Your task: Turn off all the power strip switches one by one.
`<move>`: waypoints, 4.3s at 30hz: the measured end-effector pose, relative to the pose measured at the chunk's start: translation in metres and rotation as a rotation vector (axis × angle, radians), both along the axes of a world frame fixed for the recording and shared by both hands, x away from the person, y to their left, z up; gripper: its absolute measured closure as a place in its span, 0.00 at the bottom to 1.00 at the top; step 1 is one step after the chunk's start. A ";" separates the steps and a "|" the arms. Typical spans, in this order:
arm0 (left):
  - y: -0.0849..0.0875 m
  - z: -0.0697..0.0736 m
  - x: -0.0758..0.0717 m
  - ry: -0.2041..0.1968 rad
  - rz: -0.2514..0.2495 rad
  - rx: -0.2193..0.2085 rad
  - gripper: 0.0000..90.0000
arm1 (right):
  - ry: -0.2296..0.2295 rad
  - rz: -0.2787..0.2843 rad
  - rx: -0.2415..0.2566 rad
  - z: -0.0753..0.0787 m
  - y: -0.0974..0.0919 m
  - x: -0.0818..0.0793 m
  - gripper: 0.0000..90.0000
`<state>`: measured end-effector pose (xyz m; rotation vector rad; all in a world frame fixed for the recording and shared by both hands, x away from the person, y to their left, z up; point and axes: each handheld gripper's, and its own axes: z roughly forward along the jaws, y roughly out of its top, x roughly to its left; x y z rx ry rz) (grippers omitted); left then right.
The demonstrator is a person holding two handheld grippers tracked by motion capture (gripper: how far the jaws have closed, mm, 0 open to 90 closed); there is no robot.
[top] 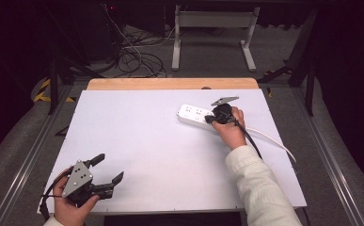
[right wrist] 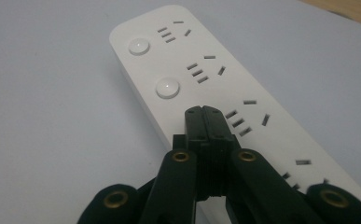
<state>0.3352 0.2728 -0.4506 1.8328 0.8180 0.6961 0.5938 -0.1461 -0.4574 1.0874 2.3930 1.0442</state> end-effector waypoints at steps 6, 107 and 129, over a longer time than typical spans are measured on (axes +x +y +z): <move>0.000 0.000 0.000 -0.002 0.000 0.002 0.17 | 0.008 -0.008 -0.009 0.001 0.001 0.000 1.00; 0.002 -0.002 0.003 0.014 0.001 -0.015 0.17 | -0.148 0.026 0.095 0.020 0.047 0.002 1.00; 0.003 -0.002 0.004 0.013 -0.004 -0.009 0.17 | -0.139 0.046 0.075 0.001 0.066 0.014 1.00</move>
